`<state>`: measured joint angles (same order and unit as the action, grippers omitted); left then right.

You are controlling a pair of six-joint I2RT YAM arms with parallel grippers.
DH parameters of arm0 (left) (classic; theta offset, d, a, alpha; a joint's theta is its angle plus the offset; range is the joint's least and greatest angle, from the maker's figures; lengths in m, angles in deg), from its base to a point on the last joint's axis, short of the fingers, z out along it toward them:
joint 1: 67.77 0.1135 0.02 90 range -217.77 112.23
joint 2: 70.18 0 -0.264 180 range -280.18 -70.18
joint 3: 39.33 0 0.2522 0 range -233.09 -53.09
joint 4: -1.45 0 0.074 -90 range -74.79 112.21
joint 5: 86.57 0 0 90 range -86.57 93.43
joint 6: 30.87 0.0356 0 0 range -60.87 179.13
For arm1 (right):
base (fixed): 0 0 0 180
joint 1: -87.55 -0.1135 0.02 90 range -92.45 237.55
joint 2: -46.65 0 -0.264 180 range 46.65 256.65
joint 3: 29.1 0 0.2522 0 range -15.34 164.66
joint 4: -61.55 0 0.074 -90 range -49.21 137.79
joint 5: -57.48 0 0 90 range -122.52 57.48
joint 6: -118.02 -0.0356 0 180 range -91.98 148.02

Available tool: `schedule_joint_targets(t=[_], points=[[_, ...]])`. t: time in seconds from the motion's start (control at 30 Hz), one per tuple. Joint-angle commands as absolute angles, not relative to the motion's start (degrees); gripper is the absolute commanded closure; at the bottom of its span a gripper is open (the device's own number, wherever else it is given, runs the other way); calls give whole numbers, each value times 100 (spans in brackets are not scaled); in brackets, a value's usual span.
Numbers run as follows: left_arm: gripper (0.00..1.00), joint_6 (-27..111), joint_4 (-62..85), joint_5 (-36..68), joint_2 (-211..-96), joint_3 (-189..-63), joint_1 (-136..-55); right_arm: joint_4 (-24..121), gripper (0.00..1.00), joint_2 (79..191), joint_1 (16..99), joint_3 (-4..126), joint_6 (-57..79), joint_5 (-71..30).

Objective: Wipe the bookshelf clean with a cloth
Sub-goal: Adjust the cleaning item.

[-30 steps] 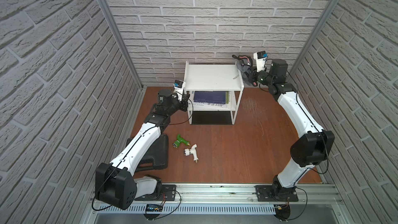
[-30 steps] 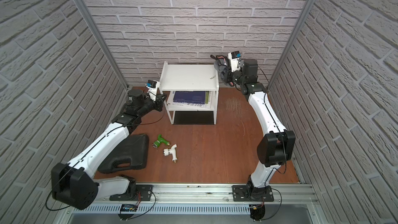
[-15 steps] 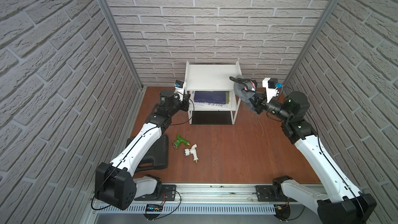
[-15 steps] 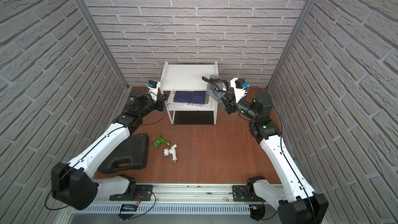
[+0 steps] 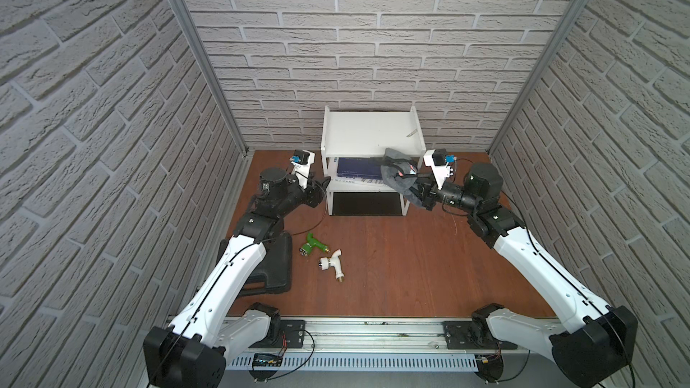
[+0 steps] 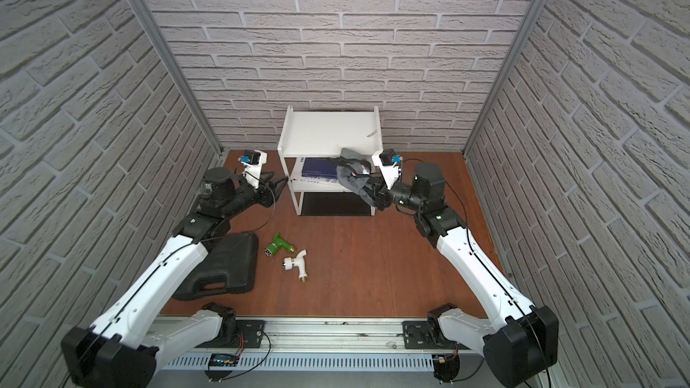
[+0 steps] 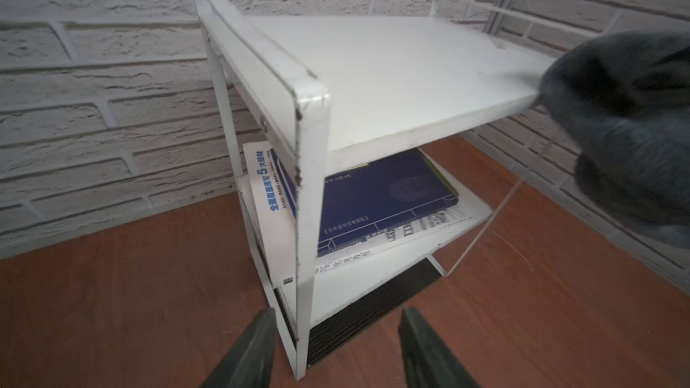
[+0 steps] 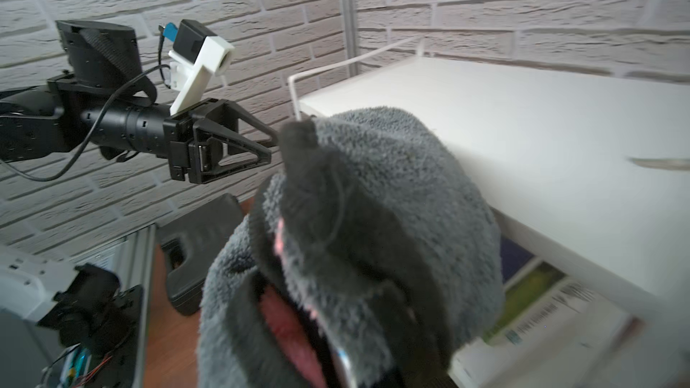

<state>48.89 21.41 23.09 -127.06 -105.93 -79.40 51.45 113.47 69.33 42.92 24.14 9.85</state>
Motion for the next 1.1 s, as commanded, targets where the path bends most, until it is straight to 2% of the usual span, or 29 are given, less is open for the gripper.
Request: schedule_joint_targets(t=[0.0,0.13,0.3,0.43,0.6,0.77,0.83,0.9,1.0,1.07], points=[[29,4850,1549,3328,-11931,-9979,-7991,5972,97,11546,6586,4531,2316,2065],[18,3885,-274,4407,-11571,-9222,-8289,7095,97,12048,6164,4761,1472,2150],[15,4150,-158,3806,-12087,-9675,-8997,7169,97,12820,5703,5643,500,2113],[14,3711,-1513,3871,-12695,-9682,-9131,7052,97,12974,5589,5814,324,2137],[18,3139,-2921,4152,-13335,-9688,-9133,6911,97,12883,5557,5814,335,2237],[39,3141,-2904,4423,-13589,-9972,-9137,6554,97,12856,5557,5841,572,2163],[43,3168,-3024,4527,-13562,-9930,-9116,6326,97,12868,5556,5892,658,2040],[42,3171,-3241,4619,-13433,-9766,-9082,6064,97,12865,5558,5939,745,1859],[31,3301,-3260,4641,-13163,-9547,-9035,5841,97,12879,5567,5995,804,1609],[30,3436,-3099,4659,-13028,-9529,-9026,5816,97,12913,5566,6029,804,1619]])
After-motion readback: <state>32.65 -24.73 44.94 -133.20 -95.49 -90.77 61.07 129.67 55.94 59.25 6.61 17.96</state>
